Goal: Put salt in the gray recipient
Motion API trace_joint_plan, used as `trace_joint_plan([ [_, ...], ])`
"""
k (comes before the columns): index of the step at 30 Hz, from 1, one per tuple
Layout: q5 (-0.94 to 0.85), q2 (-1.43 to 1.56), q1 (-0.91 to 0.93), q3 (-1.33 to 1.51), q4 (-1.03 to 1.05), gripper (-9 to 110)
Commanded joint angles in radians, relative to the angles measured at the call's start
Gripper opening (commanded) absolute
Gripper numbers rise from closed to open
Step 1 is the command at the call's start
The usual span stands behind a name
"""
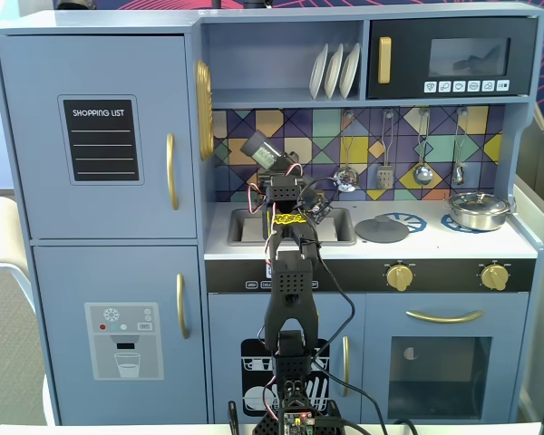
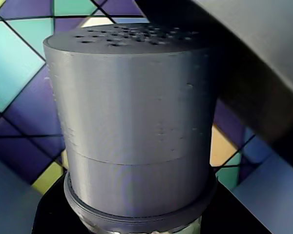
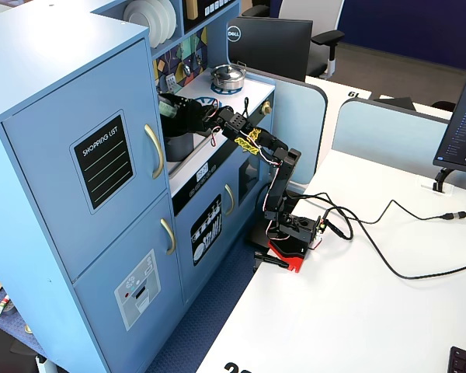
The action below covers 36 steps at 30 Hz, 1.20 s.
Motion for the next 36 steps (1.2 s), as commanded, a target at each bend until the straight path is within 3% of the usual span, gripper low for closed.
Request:
trace_joint_plan([
  [1, 0.021, 0.052, -0.049, -0.095, -0.037, 0],
  [10, 0.012, 0.005, -0.124, -0.311, 0.015, 0],
  [23, 0.086, 0.083, -0.008, -0.074, 0.051, 0],
  [32, 0.06, -0.037, -0.15, -0.38, 0.06, 0],
  [36, 0.048, -0.026, -0.158, -0.371, 0.071, 0],
])
